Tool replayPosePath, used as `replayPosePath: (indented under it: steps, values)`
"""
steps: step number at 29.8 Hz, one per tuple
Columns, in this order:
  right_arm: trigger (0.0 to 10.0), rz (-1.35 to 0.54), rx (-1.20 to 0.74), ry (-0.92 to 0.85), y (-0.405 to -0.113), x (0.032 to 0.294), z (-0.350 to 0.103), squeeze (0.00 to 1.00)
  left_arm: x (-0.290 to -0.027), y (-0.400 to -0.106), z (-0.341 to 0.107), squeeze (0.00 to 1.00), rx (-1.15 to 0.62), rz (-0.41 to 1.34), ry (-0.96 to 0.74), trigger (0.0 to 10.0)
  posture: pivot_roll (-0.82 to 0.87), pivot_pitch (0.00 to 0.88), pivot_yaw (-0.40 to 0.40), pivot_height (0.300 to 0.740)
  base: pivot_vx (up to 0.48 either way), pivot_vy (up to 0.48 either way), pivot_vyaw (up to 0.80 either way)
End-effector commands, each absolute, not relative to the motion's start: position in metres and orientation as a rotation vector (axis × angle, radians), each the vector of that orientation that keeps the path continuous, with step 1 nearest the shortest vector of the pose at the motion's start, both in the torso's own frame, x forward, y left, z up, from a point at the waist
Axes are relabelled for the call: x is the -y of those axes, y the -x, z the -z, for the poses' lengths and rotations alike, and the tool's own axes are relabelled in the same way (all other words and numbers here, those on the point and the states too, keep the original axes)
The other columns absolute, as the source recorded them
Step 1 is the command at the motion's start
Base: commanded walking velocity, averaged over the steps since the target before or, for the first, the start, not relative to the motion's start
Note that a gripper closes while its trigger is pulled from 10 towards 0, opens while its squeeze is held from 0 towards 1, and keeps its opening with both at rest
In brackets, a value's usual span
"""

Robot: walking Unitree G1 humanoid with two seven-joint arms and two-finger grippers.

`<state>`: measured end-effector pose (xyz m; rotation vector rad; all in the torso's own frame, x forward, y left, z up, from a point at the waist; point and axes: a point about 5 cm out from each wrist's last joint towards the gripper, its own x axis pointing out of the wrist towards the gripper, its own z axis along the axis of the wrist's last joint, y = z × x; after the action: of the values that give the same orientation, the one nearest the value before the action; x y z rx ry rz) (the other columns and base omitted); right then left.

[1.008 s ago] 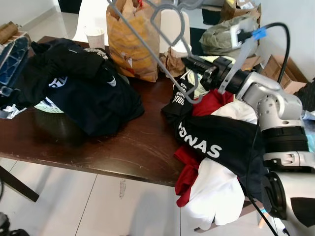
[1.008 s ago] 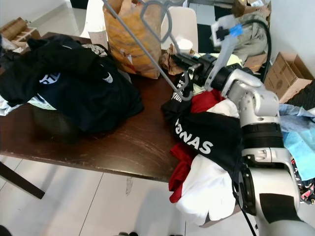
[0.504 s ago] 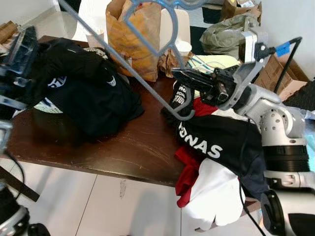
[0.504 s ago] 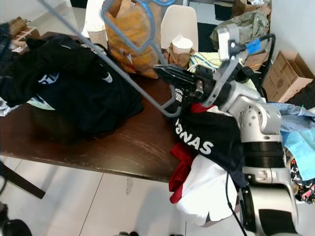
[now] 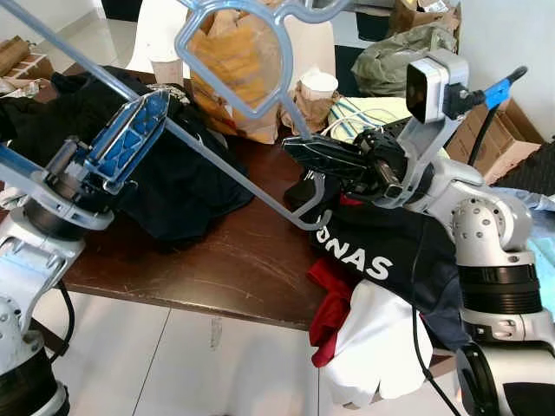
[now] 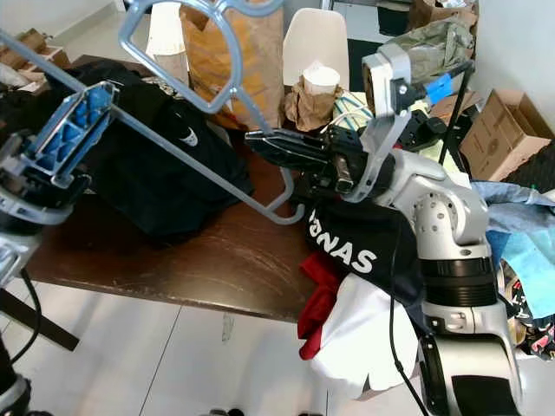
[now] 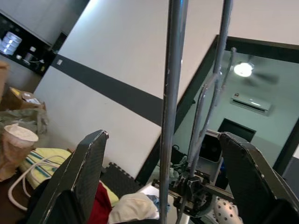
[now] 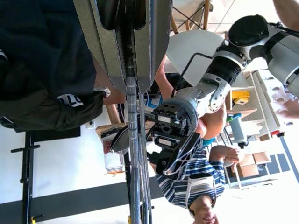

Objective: Hang hanger

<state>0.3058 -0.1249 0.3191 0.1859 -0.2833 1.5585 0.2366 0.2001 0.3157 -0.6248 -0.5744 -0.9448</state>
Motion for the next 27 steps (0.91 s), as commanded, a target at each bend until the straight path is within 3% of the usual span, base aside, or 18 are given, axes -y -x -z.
replayPosePath:
  steps: [1,6,7,8,9,27]
  values:
    - [0.0,-1.575,0.271,-0.177,-0.303,0.125,-0.317,0.0,-0.196,-0.228,-0.315,0.0,0.552,1.012,0.583,10.0,0.0,0.184,-0.047,0.74,0.0,0.0,0.0]
    - [0.0,-1.579,0.267,-0.177,-0.302,0.125,-0.317,0.0,-0.196,-0.226,-0.314,0.0,0.548,1.024,0.577,10.0,0.0,0.184,-0.048,0.74,0.0,0.0,0.0]
    - [0.0,-1.581,0.265,-0.175,-0.301,0.124,-0.317,0.0,-0.197,-0.226,-0.314,0.0,0.55,1.024,0.577,3.6,-0.01,0.184,-0.047,0.74,0.0,0.0,0.0]
    - [0.0,-1.582,0.264,-0.173,-0.301,0.124,-0.317,0.0,-0.198,-0.225,-0.314,0.0,0.556,1.025,0.578,3.6,-0.01,0.184,-0.045,0.74,0.0,0.0,0.0]
    - [0.0,-1.583,0.262,-0.17,-0.301,0.125,-0.317,0.0,-0.201,-0.223,-0.315,0.0,0.569,1.037,0.57,0.0,-0.01,0.183,-0.043,0.74,0.0,0.0,0.0]
    - [0.0,-1.657,0.253,-0.154,-0.289,0.128,-0.321,0.0,-0.211,-0.214,-0.321,0.0,0.595,1.066,0.495,0.0,-0.02,0.181,-0.042,0.74,0.0,0.0,0.0]
